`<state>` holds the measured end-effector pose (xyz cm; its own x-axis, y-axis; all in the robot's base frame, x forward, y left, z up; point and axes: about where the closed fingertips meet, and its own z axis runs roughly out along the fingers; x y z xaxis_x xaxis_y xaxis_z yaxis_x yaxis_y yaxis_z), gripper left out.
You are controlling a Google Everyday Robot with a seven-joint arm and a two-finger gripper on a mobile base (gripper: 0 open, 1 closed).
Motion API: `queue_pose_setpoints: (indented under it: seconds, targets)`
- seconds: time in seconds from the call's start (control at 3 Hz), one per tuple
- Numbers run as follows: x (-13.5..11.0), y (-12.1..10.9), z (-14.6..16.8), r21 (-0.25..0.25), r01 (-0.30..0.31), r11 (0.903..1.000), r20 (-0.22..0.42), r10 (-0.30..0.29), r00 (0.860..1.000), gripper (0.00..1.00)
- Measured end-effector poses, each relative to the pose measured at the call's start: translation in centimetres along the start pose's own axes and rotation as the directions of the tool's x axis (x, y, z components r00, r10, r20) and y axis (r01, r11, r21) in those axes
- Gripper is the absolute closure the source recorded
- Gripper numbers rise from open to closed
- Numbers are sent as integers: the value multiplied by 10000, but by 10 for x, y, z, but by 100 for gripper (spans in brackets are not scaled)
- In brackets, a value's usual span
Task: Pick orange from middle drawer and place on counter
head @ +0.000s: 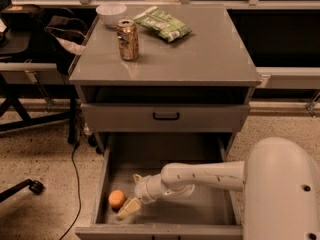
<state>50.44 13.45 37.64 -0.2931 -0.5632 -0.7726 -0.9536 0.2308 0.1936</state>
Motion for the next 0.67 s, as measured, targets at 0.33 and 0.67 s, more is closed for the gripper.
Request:
queue_pose_setpoints:
  seconds: [0.33,0.67]
  targets:
    - [-3,1,0,-79,112,9999,6,-112,9999,0]
    - [-16,10,14,-478,421,9980,196,-412,9990,0]
